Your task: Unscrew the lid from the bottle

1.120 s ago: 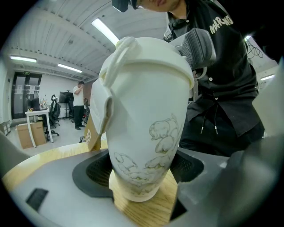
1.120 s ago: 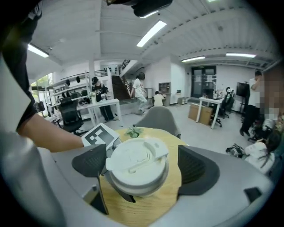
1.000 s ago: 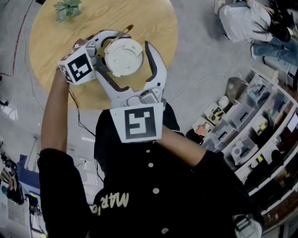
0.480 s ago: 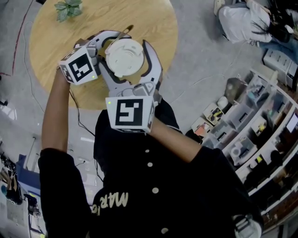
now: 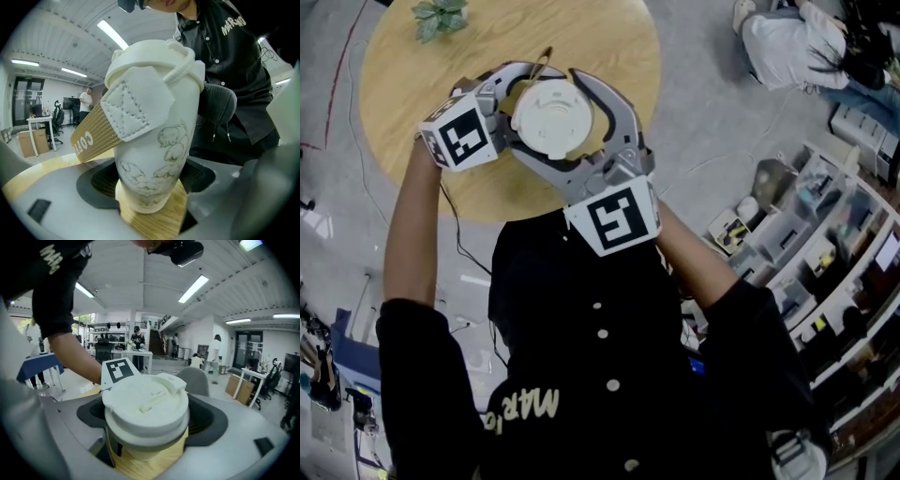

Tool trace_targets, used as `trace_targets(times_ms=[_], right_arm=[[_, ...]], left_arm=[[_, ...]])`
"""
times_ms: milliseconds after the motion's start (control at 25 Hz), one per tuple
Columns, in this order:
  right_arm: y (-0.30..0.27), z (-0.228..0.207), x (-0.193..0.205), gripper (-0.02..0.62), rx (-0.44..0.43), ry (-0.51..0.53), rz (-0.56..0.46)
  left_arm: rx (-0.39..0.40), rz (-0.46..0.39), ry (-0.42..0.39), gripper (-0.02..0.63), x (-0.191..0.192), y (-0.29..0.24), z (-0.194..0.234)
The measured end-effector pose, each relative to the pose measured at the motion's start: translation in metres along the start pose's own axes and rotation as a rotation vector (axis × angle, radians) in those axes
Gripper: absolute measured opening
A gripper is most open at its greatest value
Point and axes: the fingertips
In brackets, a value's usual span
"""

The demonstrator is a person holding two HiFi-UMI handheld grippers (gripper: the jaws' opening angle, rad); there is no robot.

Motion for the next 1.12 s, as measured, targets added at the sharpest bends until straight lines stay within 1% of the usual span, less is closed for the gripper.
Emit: trace_targets(times_ms=[120,200,320,400,600,840,1000,1120], right_arm=[[0.002,0.003,-0.006,0.480,-0.090,0.028,-0.081],[0.000,0.004,-0.007,0.480,-0.132,0.024,-0.110],[0.004,0.006,-0.008,0.480,-0.167,0.054,-0.094],[0.010,0.007,-0.014,0.480,-0.184,0.052,-0.090],[0.016,0.002,-0.029,0.480,-0.205,0.019,-0.086],[0.044,-0.003,-0.067,0.480,-0.216,-0.013,-0.102],[0.066,-0.010,-0.095,0.480,-0.202,-0.028,-0.121],[0.088,-0.023,-0.114,0.480,-0.180,-0.041,-0.142]], left_arm=[[0.001,0.001,0.001,0.378,0.001,0.001,0.000],[0.002,0.002,0.003,0.379,0.005,0.002,0.001],[0.001,0.007,0.003,0.379,0.002,0.000,-0.001],[0.000,0.011,0.001,0.378,-0.002,-0.001,-0.002],[-0.003,0.015,0.004,0.378,0.004,0.000,0.001],[-0.009,0.027,0.010,0.379,-0.003,-0.001,-0.002],[-0.010,0.036,0.014,0.379,-0.008,-0.003,-0.004],[-0.011,0.038,0.020,0.379,-0.020,-0.008,-0.004]])
Point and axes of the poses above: the fingertips, and each gripper's own axes: y backward along the fingers, z to its left, x out of its underside, and after that the axes turned 4 degrees about x, right-handed
